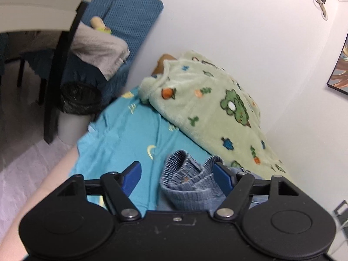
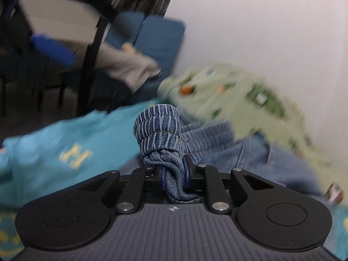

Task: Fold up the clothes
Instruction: 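Grasp the elastic waistband with the right gripper and fold it onto the bundle, then grasp the folded jeans bundle with the left gripper while the right gripper grasps it too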

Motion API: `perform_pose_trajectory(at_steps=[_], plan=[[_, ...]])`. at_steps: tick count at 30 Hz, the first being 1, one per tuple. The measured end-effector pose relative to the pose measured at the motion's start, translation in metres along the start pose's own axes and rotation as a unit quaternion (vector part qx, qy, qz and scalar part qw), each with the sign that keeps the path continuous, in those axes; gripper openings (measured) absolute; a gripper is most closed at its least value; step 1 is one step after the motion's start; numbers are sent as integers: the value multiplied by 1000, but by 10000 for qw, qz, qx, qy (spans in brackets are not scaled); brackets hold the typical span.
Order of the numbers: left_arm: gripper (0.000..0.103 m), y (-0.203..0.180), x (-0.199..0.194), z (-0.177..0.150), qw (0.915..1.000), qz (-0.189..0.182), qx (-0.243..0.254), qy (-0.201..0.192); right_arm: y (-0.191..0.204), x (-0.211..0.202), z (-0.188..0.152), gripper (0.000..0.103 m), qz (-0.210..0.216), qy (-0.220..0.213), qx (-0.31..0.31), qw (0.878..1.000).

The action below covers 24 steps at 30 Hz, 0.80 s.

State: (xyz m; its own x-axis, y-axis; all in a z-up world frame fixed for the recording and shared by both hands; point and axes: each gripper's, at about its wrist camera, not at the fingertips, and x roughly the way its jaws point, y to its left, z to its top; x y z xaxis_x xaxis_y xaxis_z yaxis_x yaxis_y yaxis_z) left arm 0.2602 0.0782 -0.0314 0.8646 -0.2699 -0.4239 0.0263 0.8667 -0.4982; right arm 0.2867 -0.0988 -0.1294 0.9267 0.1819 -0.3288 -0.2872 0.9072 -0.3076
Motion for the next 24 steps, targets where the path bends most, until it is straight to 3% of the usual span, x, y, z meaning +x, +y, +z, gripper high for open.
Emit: perform_pose_trajectory(at_steps=[5, 9, 10, 11, 14, 17, 19, 21, 24], plan=[[78, -1, 13, -11, 9992, -210, -49, 339, 1, -2, 9, 27, 116, 195, -398, 9989], [82, -6, 20, -24, 9985, -231, 62, 500, -11, -16, 4, 37, 451, 359, -594, 9966], [82, -8, 21, -27, 9983, -258, 94, 514, -18, -25, 2, 41, 573, 383, -527, 9962], [82, -9, 22, -30, 9981, -285, 126, 528, -24, -34, -2, 57, 715, 380, -410, 9959], [86, -13, 28, -38, 9978, -302, 196, 564, -45, -65, -8, 69, 1041, 171, -1, 9944], [87, -14, 37, -48, 9977, -239, 233, 590, -67, -93, -11, 70, 726, -21, 428, 9964], [87, -15, 43, -54, 9976, -197, 259, 607, -92, -99, -14, 73, 392, -99, 1043, 9937], [87, -16, 49, -61, 9975, -155, 284, 625, -120, -96, -19, 76, -6, -71, 1724, 9850], [87, -15, 59, -69, 9972, -98, 244, 693, -161, -82, -36, 77, -499, 149, 2701, 9614]])
